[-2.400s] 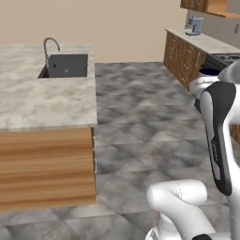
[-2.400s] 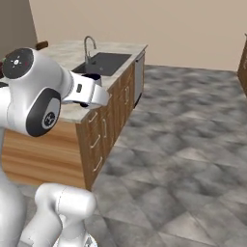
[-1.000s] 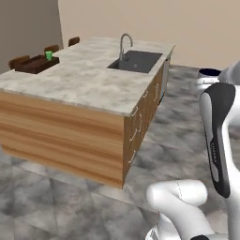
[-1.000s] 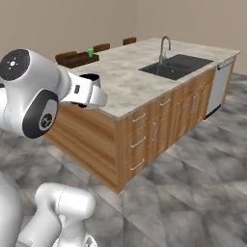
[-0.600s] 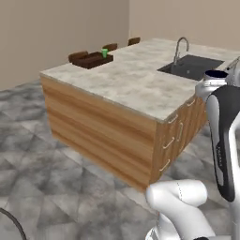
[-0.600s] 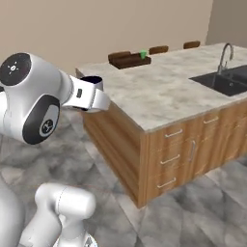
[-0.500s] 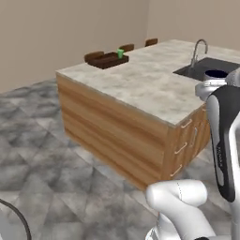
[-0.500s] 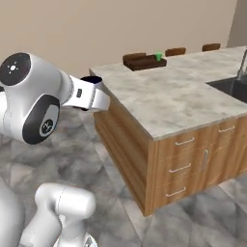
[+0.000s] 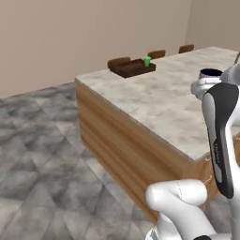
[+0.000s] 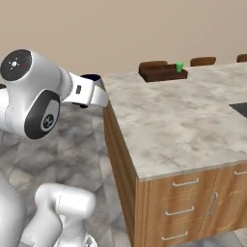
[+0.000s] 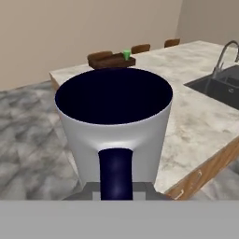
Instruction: There is a tray on the dining counter. Grab the cup, mug, and pitcher and place them on the tray. The pitcher may be placed next to the tray if it cannot fit the tray.
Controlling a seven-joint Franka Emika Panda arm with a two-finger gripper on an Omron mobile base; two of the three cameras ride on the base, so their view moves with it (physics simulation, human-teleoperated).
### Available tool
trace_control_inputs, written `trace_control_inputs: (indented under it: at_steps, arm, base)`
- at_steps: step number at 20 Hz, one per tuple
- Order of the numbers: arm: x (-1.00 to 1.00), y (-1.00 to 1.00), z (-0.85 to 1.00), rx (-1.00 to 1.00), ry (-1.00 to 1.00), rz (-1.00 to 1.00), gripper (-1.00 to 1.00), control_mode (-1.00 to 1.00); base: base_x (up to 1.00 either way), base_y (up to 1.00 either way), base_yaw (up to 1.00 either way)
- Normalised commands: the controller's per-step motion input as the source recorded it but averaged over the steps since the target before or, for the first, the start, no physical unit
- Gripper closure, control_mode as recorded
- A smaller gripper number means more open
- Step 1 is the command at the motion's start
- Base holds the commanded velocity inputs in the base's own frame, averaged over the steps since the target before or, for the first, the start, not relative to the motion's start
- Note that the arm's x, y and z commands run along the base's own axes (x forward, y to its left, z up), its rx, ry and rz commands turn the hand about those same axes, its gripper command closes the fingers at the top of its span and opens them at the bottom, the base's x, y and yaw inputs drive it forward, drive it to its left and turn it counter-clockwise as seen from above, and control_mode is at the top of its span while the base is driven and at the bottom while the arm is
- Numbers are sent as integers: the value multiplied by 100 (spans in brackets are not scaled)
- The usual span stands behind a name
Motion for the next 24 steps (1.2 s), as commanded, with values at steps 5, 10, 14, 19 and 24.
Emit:
trace_control_inputs:
  at_steps: [5,10,14,19,24]
  arm:
    - [0,0,0,0,0,0,100,100]
    - [0,0,0,0,0,0,100,100]
    - [0,0,0,0,0,0,100,100]
    - [0,0,0,0,0,0,100,100]
    - [0,0,0,0,0,0,100,100]
  base:
    - [70,1,2]
    - [53,60,0]
    - [75,42,0]
    - [59,63,-1]
    - [-1,100,0]
